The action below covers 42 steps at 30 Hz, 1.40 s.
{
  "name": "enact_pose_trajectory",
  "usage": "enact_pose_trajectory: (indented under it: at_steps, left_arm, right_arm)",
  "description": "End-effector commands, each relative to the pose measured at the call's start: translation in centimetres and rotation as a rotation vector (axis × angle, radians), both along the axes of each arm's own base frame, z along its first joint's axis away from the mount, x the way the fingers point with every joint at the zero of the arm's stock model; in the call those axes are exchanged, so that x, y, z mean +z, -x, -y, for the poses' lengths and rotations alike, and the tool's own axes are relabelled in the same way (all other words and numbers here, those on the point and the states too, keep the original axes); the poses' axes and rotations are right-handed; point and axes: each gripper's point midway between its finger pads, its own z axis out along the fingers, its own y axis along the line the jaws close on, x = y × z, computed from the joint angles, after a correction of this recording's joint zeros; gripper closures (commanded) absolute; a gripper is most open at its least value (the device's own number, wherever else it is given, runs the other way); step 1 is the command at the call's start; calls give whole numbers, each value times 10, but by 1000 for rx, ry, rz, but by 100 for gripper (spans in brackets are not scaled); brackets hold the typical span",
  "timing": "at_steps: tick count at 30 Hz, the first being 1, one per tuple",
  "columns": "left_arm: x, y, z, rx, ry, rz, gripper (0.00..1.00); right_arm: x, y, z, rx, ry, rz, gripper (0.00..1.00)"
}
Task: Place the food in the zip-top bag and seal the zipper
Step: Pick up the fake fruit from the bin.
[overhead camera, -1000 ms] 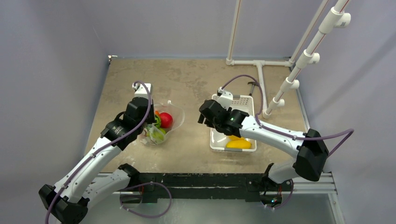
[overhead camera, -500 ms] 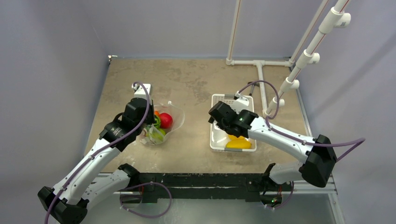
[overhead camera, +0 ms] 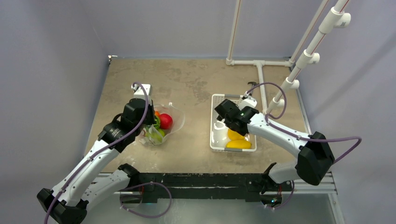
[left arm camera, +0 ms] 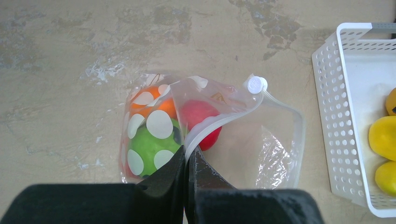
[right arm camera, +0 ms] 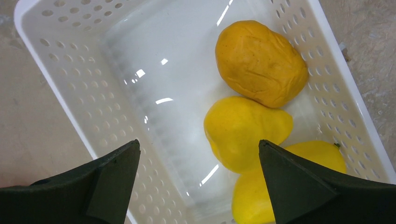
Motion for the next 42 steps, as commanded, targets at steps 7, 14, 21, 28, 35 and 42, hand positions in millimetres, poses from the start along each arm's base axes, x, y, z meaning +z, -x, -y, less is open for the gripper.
enact_pose_trajectory:
  at_steps: [7,14,21,28,35,42]
  left_arm:
    - [9,0,11,-67,41,39,100]
    - [13,2,15,-86,57,46,100]
    - [14,3,14,-88,61,51,100]
    - [14,3,14,-88,62,52,100]
    - [12,3,14,-86,57,45,100]
    - [8,1,13,-76,45,36,100]
  right_arm:
    - [-26,7,23,-79,33,-68,1]
    - [-46,11,19,-88,39,-134,1]
    - [-63,14,15,-96,47,-185,4]
    - [-64,10,13,-90,52,-174,15]
    - [-63,4,12,-88,59,-152,39]
    - [-41,-10,5,-68,40,-92,84]
